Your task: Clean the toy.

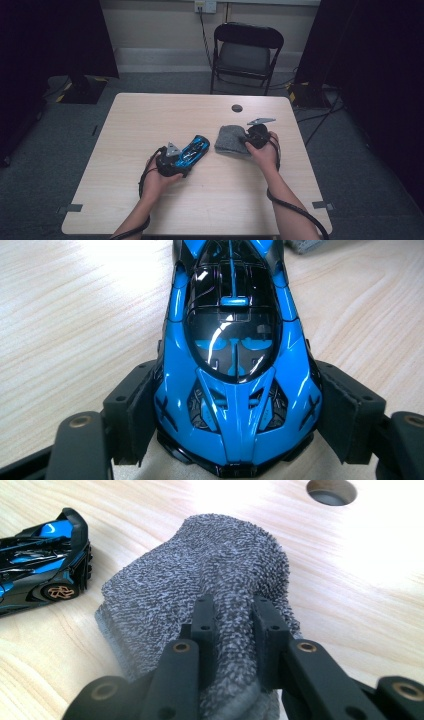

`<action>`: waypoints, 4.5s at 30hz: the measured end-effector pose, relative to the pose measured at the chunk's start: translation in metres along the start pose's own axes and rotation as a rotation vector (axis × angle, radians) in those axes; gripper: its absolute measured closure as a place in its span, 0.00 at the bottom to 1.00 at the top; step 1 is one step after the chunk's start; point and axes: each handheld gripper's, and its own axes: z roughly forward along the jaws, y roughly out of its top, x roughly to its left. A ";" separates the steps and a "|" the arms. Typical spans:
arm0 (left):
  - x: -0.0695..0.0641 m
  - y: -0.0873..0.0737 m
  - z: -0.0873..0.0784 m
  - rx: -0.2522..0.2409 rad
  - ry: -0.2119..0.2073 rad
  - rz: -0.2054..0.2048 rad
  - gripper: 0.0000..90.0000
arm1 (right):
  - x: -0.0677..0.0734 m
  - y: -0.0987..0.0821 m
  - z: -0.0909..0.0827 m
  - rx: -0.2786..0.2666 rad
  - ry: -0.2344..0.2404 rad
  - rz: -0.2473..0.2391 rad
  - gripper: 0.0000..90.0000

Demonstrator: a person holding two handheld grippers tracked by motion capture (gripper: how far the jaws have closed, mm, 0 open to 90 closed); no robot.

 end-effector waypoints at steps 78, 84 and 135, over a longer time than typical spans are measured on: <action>0.000 0.000 0.000 0.001 0.000 0.002 0.29 | 0.130 0.021 0.032 -0.023 0.239 -0.203 0.82; 0.000 0.000 0.000 0.001 0.000 0.002 0.29 | 0.124 0.022 0.033 -0.016 0.227 -0.202 0.82; 0.000 0.000 0.000 0.001 0.000 0.001 0.29 | 0.088 0.032 0.033 -0.014 0.121 -0.138 0.82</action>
